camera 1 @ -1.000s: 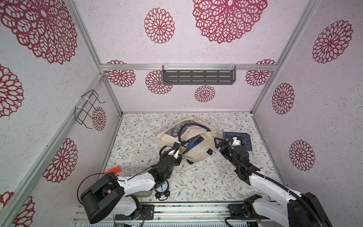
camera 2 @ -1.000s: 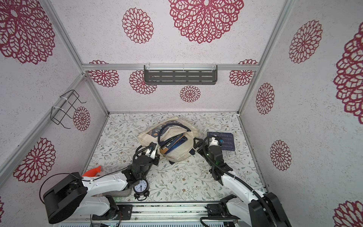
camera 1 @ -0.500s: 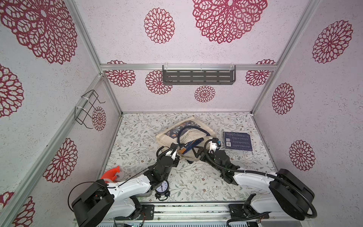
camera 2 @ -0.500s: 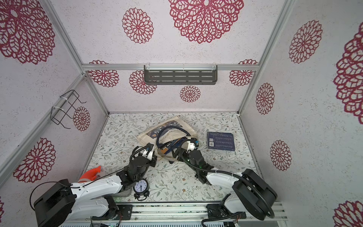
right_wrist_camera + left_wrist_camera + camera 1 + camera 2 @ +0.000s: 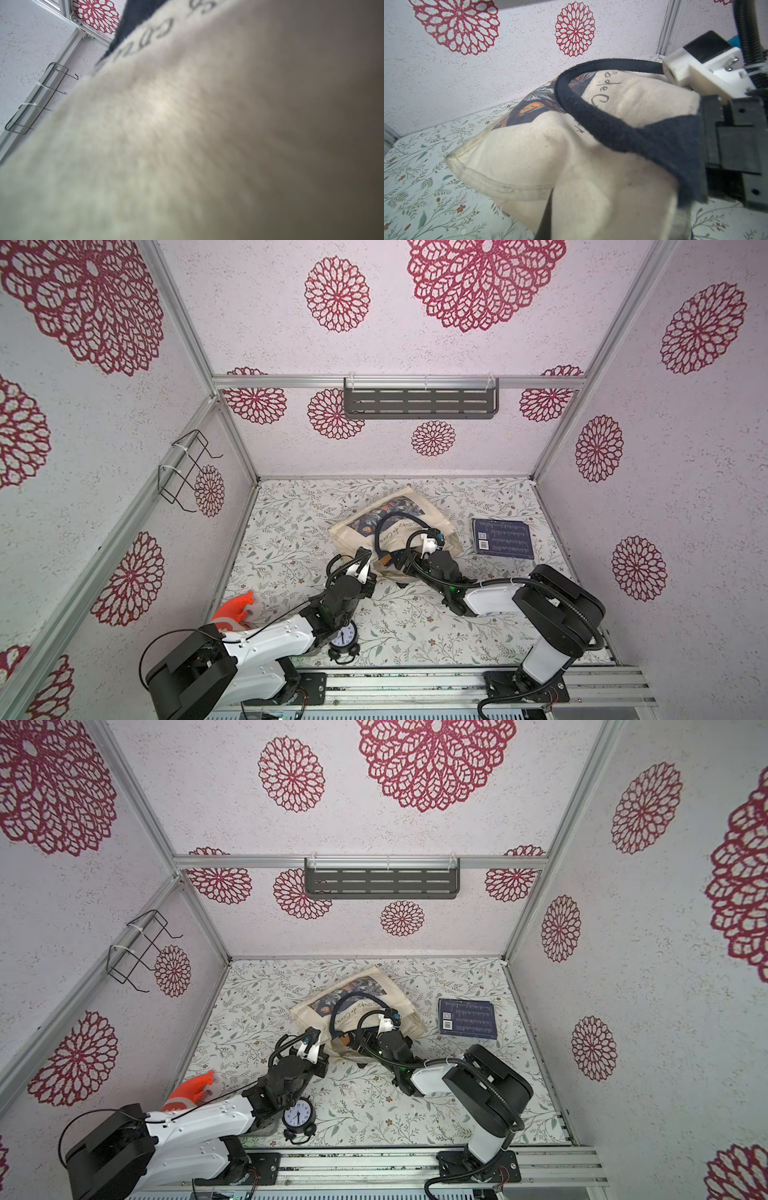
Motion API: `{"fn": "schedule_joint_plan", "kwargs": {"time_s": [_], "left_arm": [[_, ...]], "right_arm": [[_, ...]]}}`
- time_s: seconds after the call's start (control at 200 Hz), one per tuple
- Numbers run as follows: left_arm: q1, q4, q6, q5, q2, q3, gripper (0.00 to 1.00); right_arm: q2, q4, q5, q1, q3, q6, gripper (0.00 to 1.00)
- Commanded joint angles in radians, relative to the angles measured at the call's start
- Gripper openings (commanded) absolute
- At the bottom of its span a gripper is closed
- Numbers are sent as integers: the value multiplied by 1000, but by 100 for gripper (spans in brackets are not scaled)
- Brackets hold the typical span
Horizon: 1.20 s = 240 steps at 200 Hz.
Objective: Take out the books from the canvas bag
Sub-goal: Pick up the book from the canvas bag.
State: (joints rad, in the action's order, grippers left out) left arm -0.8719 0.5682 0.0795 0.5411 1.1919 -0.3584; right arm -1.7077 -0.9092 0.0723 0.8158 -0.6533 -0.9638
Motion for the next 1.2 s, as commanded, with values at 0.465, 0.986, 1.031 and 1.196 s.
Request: {"fn": "schedule_joint_plan", "kwargs": {"time_s": [0.465, 0.986, 1.031, 1.196], "left_arm": [[-14, 52, 25, -57, 30, -51, 0], [-14, 49, 18, -46, 57, -59, 0], [-15, 50, 19, -49, 59, -61, 0], [-15, 50, 13, -45, 74, -67, 0]], "right_arm": [[-80, 179, 88, -38, -215, -98, 66], [-150, 210, 27, -61, -282, -183, 63], [-158, 213, 27, -61, -285, -190, 62], [-184, 194, -2, -73, -308, -193, 62]]}}
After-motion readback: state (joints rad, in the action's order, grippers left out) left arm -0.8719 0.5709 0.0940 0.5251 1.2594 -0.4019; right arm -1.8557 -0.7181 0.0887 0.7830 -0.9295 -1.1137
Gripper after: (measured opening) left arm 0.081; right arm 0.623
